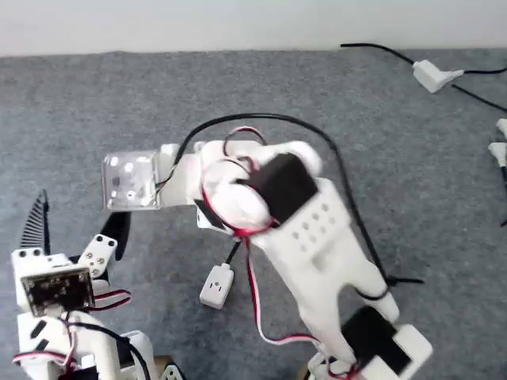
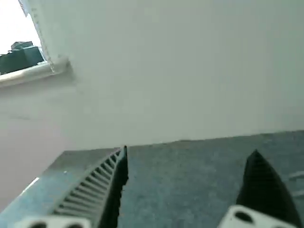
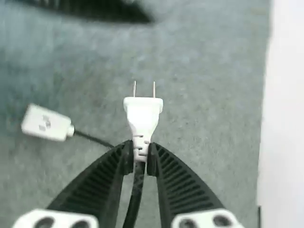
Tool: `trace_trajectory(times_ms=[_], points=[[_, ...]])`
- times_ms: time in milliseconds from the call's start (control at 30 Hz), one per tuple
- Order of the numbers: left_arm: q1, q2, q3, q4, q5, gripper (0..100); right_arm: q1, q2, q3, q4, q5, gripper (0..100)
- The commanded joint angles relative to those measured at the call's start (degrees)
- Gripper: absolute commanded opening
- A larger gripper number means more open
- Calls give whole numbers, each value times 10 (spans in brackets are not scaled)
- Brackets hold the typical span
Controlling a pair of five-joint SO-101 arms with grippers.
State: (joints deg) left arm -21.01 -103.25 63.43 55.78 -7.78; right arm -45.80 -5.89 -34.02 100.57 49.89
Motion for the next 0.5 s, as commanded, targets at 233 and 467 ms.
trace_trajectory(times_ms=[233, 467], points=[[10, -10, 92, -15, -1, 374, 63, -97, -33, 16, -118, 8], [10, -10, 217, -33, -4, 374, 114, -161, -30, 20, -151, 8]])
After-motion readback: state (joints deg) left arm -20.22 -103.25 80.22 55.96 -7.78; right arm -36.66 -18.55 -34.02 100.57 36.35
